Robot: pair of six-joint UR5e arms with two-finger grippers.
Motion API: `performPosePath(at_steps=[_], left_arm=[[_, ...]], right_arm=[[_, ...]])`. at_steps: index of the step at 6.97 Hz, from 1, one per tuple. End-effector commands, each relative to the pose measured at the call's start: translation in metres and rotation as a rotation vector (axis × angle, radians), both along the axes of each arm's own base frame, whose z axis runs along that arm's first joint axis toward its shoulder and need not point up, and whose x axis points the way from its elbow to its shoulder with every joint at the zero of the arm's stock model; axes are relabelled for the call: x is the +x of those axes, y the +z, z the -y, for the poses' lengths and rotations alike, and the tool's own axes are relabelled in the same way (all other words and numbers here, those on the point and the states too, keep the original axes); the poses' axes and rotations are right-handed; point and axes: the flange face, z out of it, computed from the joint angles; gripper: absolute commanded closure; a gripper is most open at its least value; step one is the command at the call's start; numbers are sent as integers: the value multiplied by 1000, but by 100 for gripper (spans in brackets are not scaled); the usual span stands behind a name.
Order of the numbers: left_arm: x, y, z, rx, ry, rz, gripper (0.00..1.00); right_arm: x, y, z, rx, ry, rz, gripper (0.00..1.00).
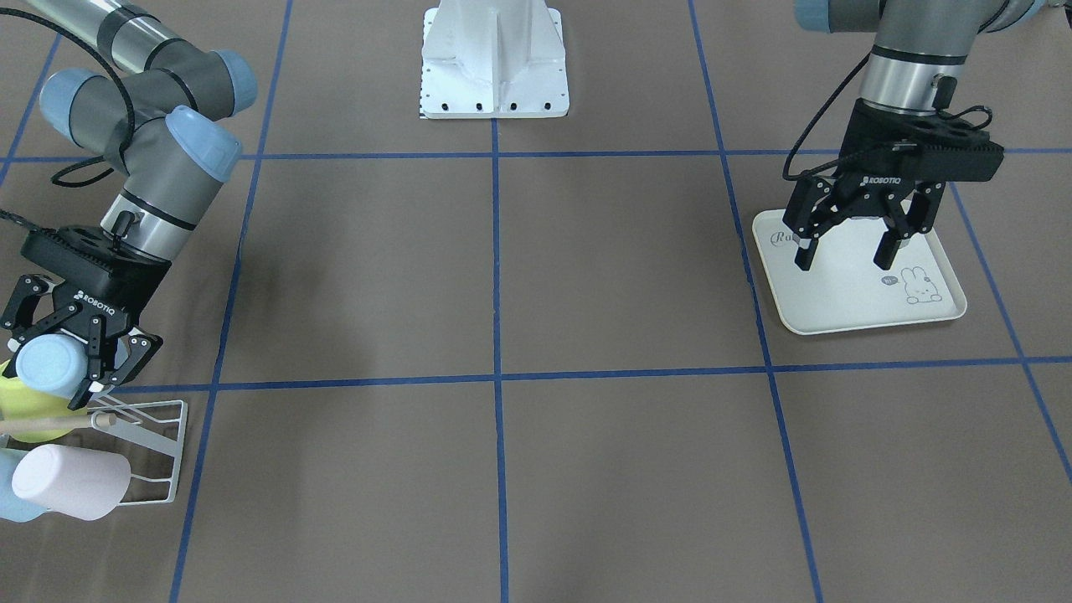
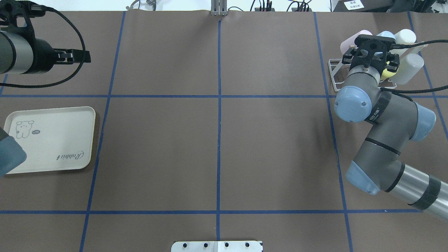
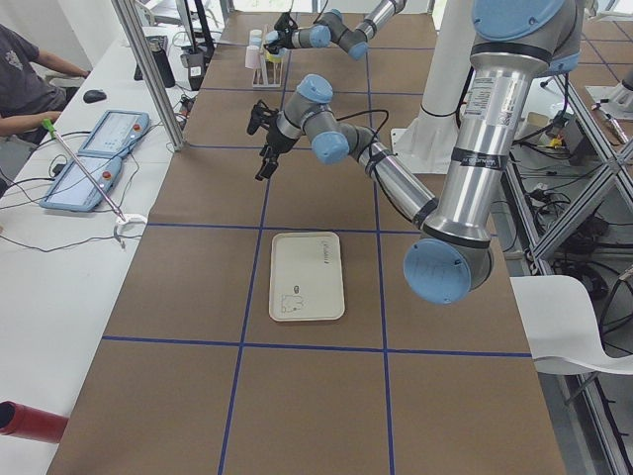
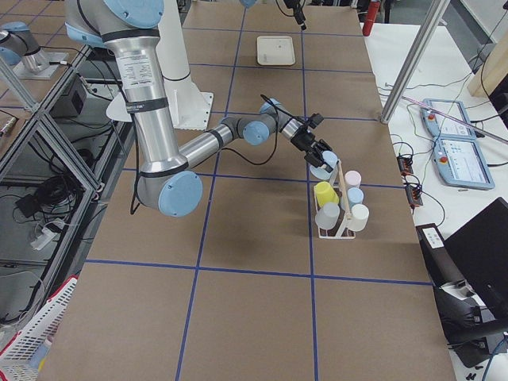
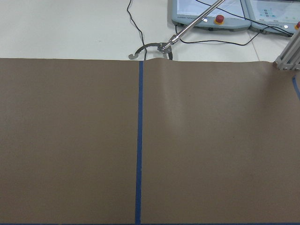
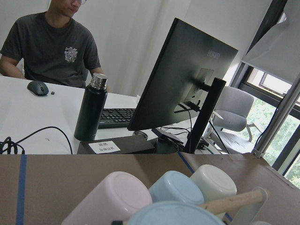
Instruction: Transfer IKEA cup to right arm and place on rack
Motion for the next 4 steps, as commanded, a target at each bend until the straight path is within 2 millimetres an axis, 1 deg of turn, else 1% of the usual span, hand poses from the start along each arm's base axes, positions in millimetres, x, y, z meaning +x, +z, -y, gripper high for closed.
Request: performPosePath(at_steps=[1, 2, 3, 4], left_arm=[[0, 0, 0, 0, 1, 1, 0], [0, 0, 0, 1, 2, -1, 0], [0, 0, 0, -1, 1, -1, 0], [0, 0, 0, 0, 1, -1, 0]], right_arm=[[-2, 1, 2, -5, -10, -15, 61], [-2, 2, 2, -7, -13, -21, 12], [-2, 0, 2, -5, -19, -24, 0], [-1, -1, 2, -7, -25, -30, 0]])
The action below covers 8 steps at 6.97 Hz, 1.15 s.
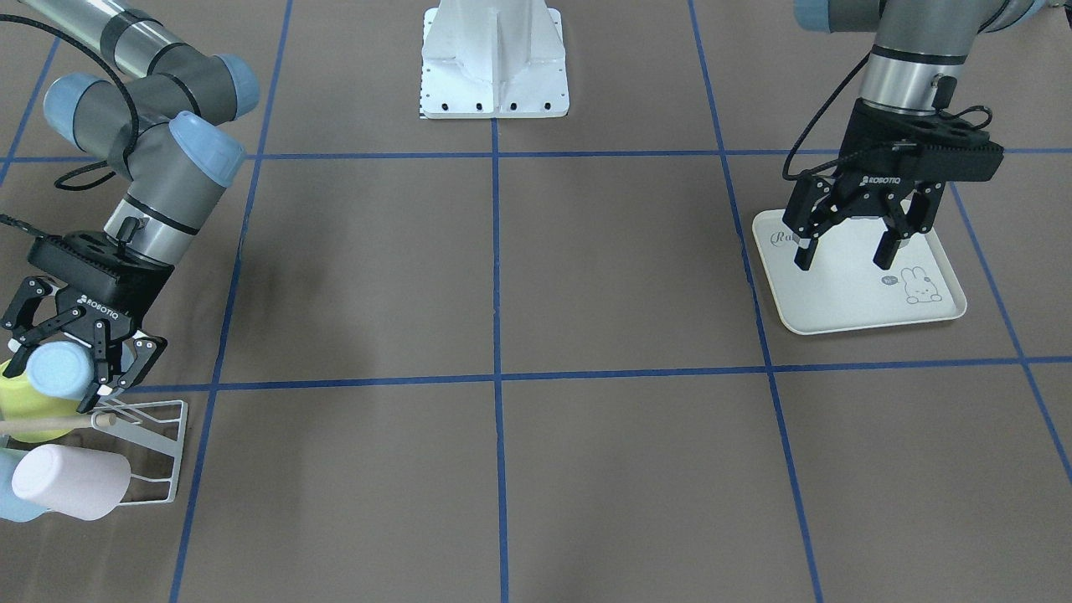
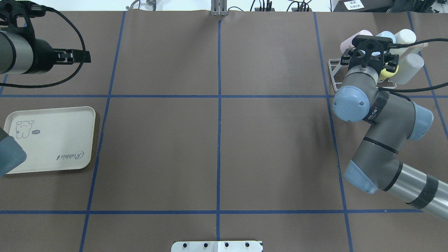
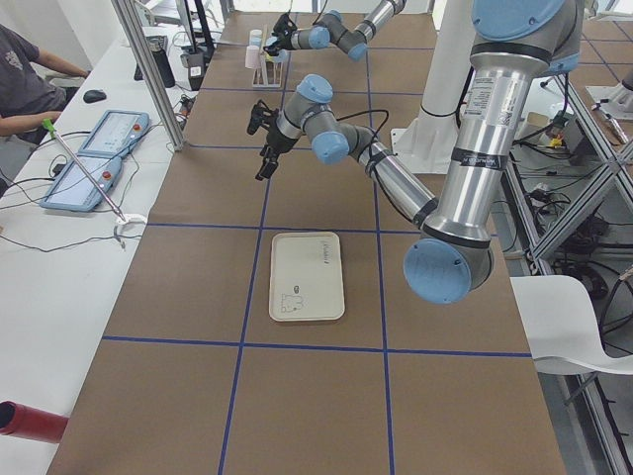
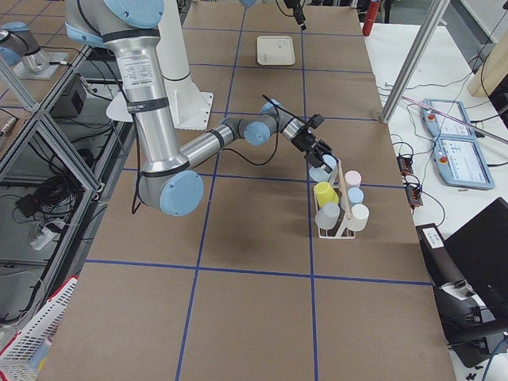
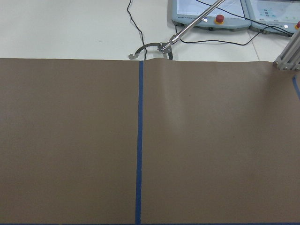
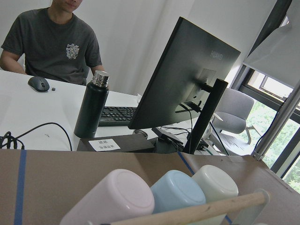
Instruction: Transfer IKEA cup to right arm and place on rack
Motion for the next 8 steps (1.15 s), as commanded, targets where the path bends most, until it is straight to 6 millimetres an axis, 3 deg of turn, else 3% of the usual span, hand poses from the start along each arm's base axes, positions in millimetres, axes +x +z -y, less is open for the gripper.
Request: performPosePath(at_steps=[1, 3, 6, 8], left_arm=[[0, 0, 0, 0, 0, -1, 0], [-2, 0, 1, 0, -3, -1, 0], [-17, -1, 5, 12, 9, 6, 0], [-66, 20, 21, 16, 37, 96, 0]], right_arm=[[2, -4, 0, -2, -12, -2, 0], [10, -24, -2, 25, -5, 31, 0], [47, -93, -18, 117, 10, 159, 0], [86, -109, -12, 70, -57, 185, 0]])
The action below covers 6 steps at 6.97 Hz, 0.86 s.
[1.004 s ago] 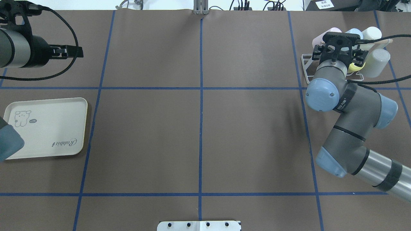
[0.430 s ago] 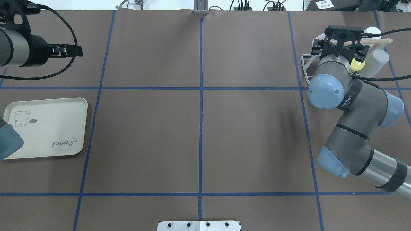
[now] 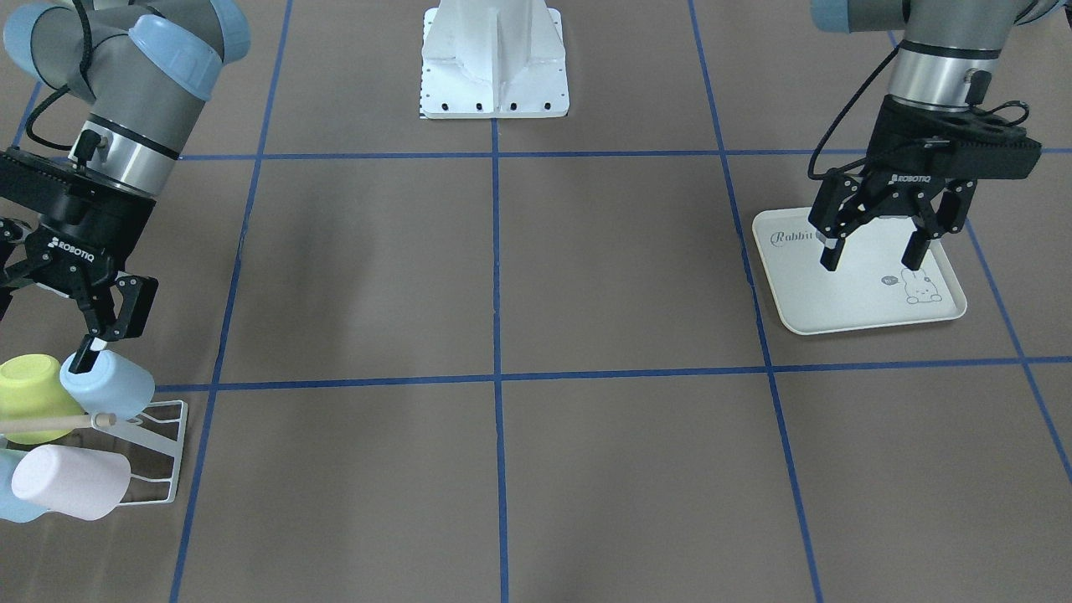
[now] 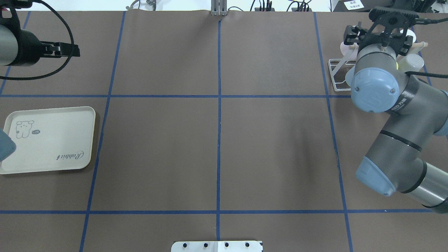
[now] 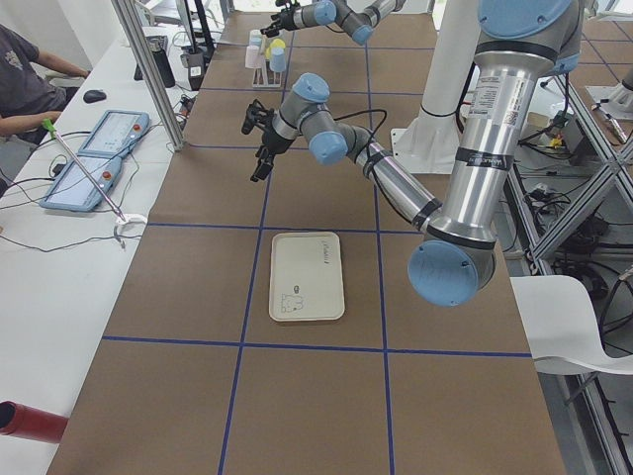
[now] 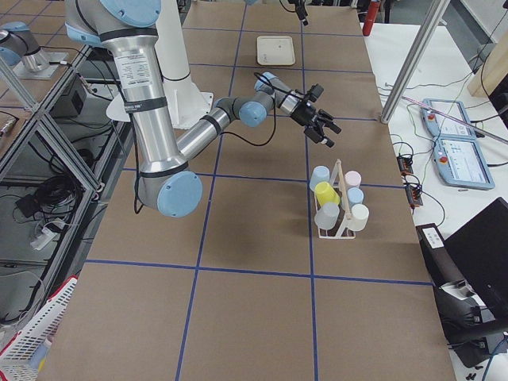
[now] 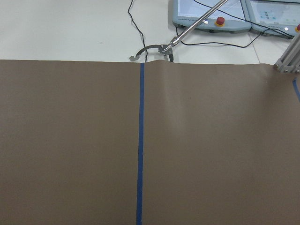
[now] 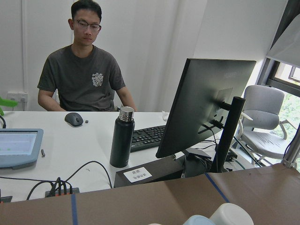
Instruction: Transfer IKEA cup to right arm and place on rack
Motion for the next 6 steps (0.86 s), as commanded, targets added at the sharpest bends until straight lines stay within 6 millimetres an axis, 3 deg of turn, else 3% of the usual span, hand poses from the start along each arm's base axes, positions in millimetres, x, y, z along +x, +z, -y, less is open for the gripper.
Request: performPosePath(at_steps=[1, 2, 4, 6], left_arm=[[-55, 16, 15, -6, 53, 99, 0], [-82, 26, 21, -14, 90, 156, 0], [-123, 62, 30, -72, 199, 228, 0], [-164, 124, 30, -123, 339, 185, 0]], right_arm=[[51, -8, 14, -61, -105, -31, 0], [78, -1, 24, -115, -184, -54, 0], [140, 37, 31, -241, -393, -92, 0], [207, 77, 32, -336, -643, 22, 0]])
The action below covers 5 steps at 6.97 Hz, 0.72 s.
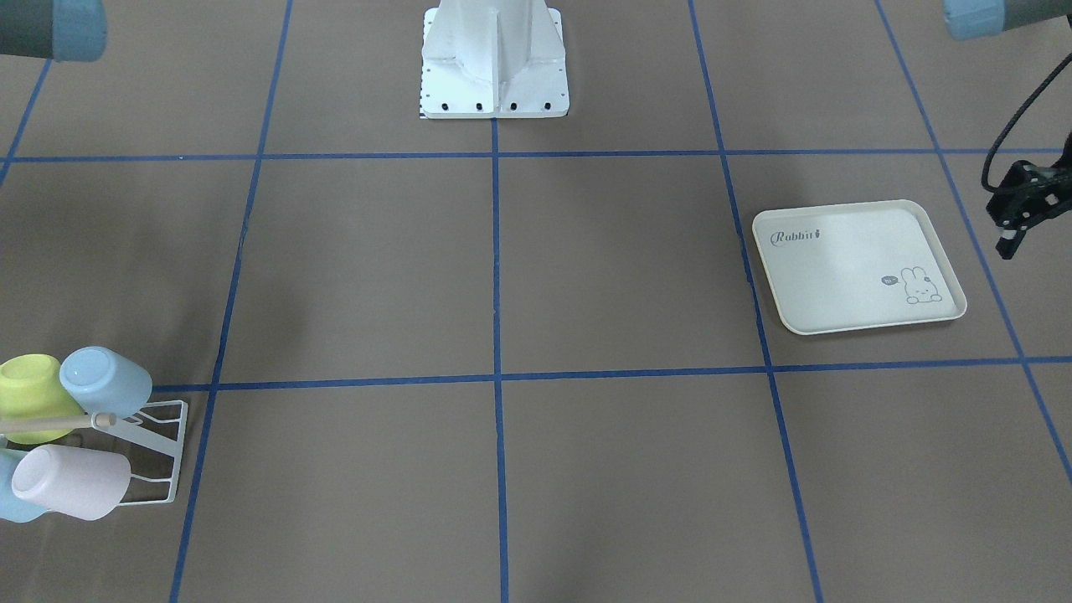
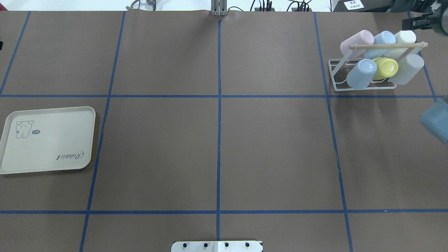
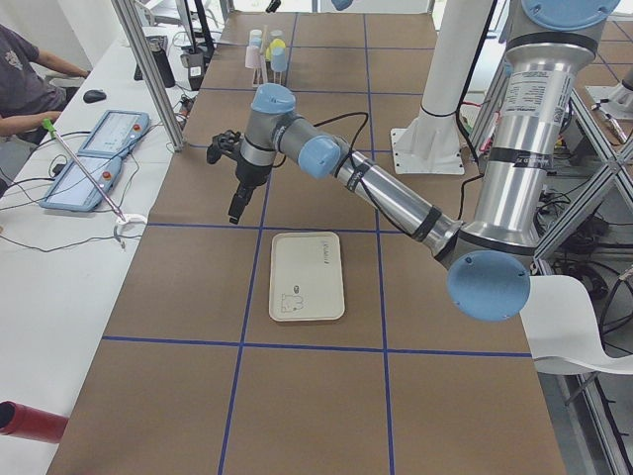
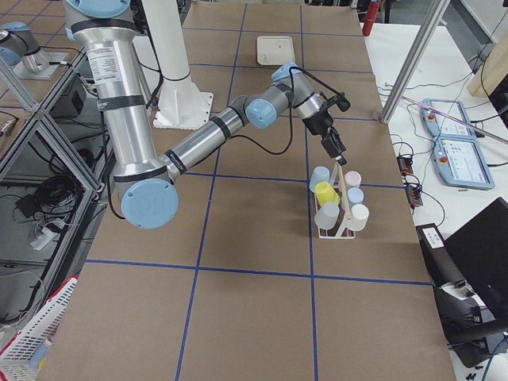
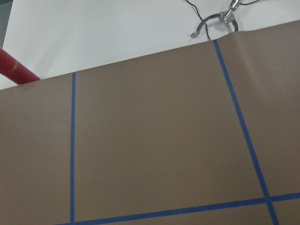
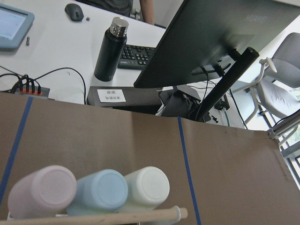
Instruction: Transfer IKEA cup to right arm and place on rack
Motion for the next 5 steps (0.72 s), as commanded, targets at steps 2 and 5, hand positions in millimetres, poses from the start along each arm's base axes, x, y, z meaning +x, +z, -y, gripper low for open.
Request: performPosePath(at_steps=[2, 5], left_arm=[[-33, 74, -22, -89, 126, -51, 0], [-80, 113, -58, -43, 225, -81, 0]], right_arm=[[112, 69, 5, -161, -332, 231, 0], [155, 97, -26, -229, -513, 311, 0]])
